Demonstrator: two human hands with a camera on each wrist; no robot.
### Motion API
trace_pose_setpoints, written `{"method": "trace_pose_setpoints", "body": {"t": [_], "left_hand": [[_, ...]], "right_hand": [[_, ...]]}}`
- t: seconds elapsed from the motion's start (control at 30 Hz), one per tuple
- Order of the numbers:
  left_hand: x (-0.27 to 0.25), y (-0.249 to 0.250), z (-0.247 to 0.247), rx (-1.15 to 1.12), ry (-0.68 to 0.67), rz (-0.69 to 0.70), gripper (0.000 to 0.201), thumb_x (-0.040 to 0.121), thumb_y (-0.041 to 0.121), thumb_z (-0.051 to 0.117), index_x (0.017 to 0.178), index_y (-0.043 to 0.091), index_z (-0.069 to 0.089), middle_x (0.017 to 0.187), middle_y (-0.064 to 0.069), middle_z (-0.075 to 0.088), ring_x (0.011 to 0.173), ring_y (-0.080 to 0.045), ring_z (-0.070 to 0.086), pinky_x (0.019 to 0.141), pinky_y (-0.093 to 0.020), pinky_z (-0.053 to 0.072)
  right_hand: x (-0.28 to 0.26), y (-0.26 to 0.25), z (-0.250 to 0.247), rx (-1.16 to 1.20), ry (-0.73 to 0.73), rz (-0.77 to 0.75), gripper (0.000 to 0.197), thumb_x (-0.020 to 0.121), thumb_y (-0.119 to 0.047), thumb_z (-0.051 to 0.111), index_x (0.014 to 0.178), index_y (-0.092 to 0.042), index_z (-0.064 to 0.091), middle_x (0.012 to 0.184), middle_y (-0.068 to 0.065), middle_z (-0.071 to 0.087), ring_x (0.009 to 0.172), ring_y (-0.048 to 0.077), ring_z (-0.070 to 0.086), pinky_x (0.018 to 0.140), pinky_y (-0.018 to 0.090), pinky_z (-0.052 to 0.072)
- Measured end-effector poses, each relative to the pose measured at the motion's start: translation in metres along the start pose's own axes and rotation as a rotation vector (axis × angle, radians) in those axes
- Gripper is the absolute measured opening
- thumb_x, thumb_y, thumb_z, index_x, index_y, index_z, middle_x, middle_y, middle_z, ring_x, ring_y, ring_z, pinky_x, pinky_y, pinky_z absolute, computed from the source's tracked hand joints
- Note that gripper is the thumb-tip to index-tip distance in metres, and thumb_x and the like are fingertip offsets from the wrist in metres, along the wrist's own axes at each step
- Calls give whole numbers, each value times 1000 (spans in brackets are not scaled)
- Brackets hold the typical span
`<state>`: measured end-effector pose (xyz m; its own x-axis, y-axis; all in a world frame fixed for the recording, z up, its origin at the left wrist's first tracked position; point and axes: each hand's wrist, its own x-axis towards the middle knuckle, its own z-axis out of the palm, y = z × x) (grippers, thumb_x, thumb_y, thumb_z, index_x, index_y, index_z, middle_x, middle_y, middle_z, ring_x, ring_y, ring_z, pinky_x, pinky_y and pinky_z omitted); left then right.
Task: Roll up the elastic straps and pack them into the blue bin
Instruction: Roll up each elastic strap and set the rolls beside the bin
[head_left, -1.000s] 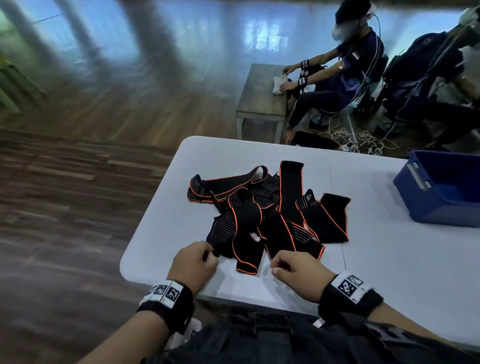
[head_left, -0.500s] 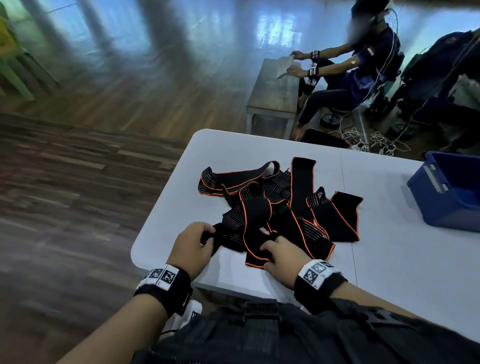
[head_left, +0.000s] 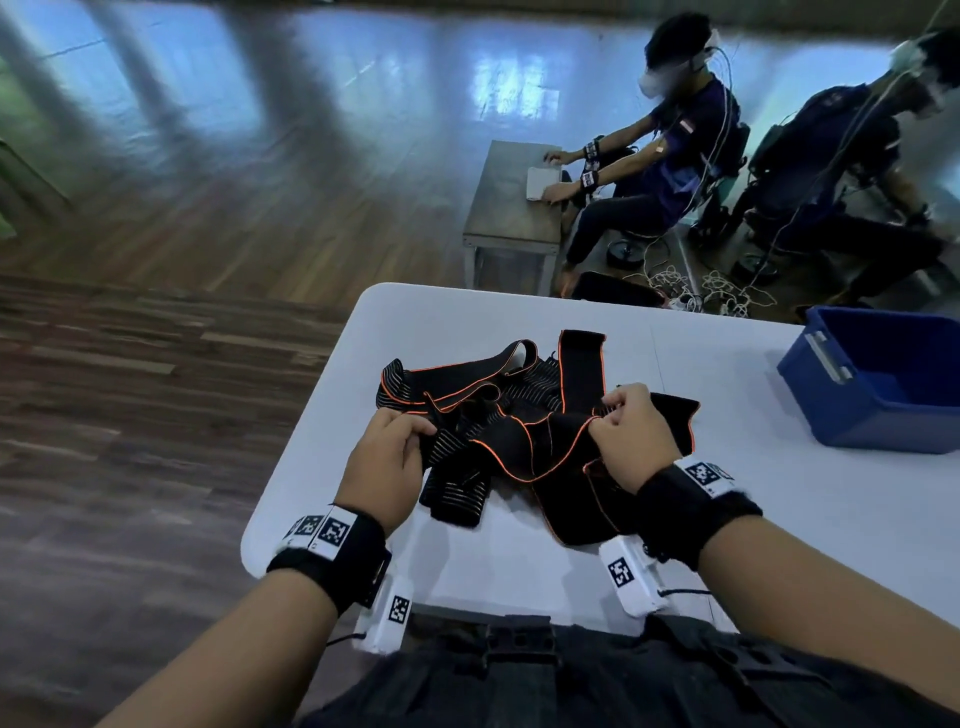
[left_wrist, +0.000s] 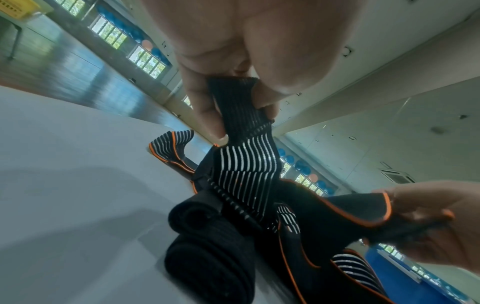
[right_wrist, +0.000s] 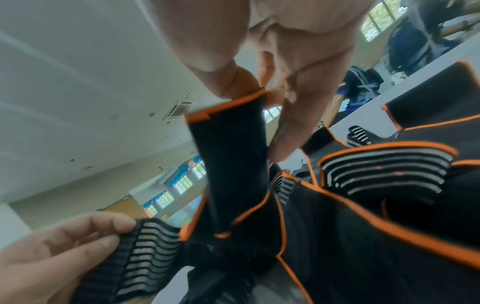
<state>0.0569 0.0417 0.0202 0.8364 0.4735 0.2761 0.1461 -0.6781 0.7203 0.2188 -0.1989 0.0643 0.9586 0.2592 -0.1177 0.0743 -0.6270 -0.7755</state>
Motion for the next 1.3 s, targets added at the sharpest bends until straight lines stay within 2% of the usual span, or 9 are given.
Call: {"method": "trace_pose_setpoints", "body": {"t": [0.17, 0.27, 0.37, 0.57, 0.7, 0.83, 1.0, 1.17, 1.3], "left_hand": [[3, -5, 4, 39, -181, -2, 32, 90, 0, 54, 110, 22, 66, 108, 7, 59, 102, -11, 58, 94, -28, 47], [8, -9, 7, 54, -271, -4, 31, 90, -1, 55, 107, 22, 67, 109, 4, 61, 100, -11, 57, 91, -23, 43], [18, -13, 13, 94, -337, 9, 28, 91, -1, 53, 97, 20, 70, 104, 3, 61, 96, -14, 58, 87, -23, 43], [43, -17, 26, 77, -383, 50, 20, 93, 9, 58, 102, 24, 69, 102, 5, 58, 88, -11, 58, 86, -26, 47], [69, -25, 30, 82, -316, 1, 35, 89, 5, 59, 119, 22, 63, 122, 0, 49, 98, -15, 60, 95, -26, 45], [87, -43, 29, 174, -408, -74, 56, 79, -5, 54, 126, 24, 60, 133, 3, 47, 113, -18, 56, 99, -27, 42], [99, -49, 27, 294, -488, -24, 12, 85, 19, 72, 97, 22, 68, 94, 3, 65, 97, -24, 64, 79, -28, 44], [115, -15, 7, 144, -390, -8, 25, 84, 20, 73, 99, 23, 53, 85, 4, 65, 78, -20, 63, 71, -30, 48], [138, 28, -7, 55, -336, 153, 22, 84, 12, 69, 88, 29, 56, 79, 8, 67, 72, -14, 62, 62, -23, 42]], "right_hand": [[3, 15, -18, 92, -8, 91, 30, 84, 10, 43, 73, -12, 58, 73, 17, 64, 50, 25, 66, 50, 35, 59], [0, 25, -22, 55, -9, 120, 39, 85, 12, 40, 68, -12, 66, 70, 17, 66, 42, 15, 60, 43, 22, 52], [-4, 35, -24, -95, -18, 90, 43, 84, 6, 46, 67, -25, 70, 77, 4, 69, 64, 20, 64, 66, 28, 54], [-33, 36, -15, -302, -157, 83, 28, 79, -39, 77, 94, -16, 68, 90, -3, 68, 79, 12, 63, 65, 24, 48], [-38, 45, 3, -333, -122, 216, 56, 69, -21, 84, 121, -19, 63, 115, 1, 62, 103, 18, 60, 78, 21, 40], [-41, 51, 14, -276, -46, 258, 45, 71, -8, 74, 113, -21, 68, 97, -3, 60, 87, 15, 55, 68, 20, 38], [-46, 42, 3, -216, 48, 216, 25, 78, -21, 72, 103, -21, 71, 88, -6, 64, 91, 19, 65, 79, 28, 49], [-50, 10, -34, 37, -83, 275, 57, 68, -10, 87, 119, -10, 61, 87, 12, 65, 85, 41, 71, 80, 50, 60], [-39, -27, -67, 98, -100, 188, 60, 69, 10, 81, 122, -6, 59, 92, 10, 65, 75, 29, 70, 68, 31, 61]]}}
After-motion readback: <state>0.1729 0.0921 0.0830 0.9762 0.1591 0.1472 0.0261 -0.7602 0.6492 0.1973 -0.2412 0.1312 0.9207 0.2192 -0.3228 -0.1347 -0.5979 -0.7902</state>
